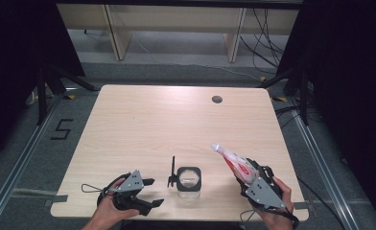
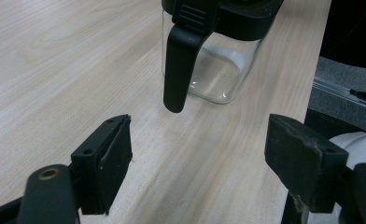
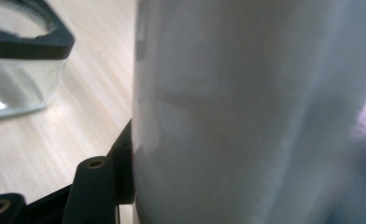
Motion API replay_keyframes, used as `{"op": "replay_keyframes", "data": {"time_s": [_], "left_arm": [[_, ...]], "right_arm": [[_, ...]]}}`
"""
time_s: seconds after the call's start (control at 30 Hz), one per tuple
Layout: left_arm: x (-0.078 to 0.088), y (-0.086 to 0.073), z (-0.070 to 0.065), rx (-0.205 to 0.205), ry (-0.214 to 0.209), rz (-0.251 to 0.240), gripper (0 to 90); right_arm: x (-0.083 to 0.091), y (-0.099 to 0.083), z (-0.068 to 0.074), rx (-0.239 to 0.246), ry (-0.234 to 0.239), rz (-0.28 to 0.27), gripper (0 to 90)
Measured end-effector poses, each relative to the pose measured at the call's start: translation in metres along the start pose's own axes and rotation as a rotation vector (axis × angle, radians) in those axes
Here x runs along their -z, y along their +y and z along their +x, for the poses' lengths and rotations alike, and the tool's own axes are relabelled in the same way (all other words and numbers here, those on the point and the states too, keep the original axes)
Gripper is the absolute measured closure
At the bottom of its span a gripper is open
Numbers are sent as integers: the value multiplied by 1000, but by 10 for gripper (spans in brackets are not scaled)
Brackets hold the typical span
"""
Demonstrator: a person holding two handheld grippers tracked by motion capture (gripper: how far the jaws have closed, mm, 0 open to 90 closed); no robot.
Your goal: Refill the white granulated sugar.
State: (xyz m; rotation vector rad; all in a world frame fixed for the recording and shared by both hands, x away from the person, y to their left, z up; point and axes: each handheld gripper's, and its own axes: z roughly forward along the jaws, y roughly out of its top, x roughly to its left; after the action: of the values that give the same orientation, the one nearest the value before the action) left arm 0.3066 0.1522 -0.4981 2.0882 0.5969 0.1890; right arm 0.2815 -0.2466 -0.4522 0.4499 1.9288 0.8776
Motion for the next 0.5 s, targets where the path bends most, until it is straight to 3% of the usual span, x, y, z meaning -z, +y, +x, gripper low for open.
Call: {"op": "replay_keyframes", "data": {"time_s": [0.03,0.17,0.23,0.5], "left_arm": [[-1,0,-2,34,-5,-21,228],[0,0,-1,21,-1,-16,228],[-1,0,-2,38,-6,-27,228],[-1,0,-1,9,-11,-24,228]], "right_arm": [[0,0,0,18,-3,-1,425],[3,2,6,38,12,13,426],[4,3,8,82,2,31,426],[11,7,18,214,-12,63,426]]}}
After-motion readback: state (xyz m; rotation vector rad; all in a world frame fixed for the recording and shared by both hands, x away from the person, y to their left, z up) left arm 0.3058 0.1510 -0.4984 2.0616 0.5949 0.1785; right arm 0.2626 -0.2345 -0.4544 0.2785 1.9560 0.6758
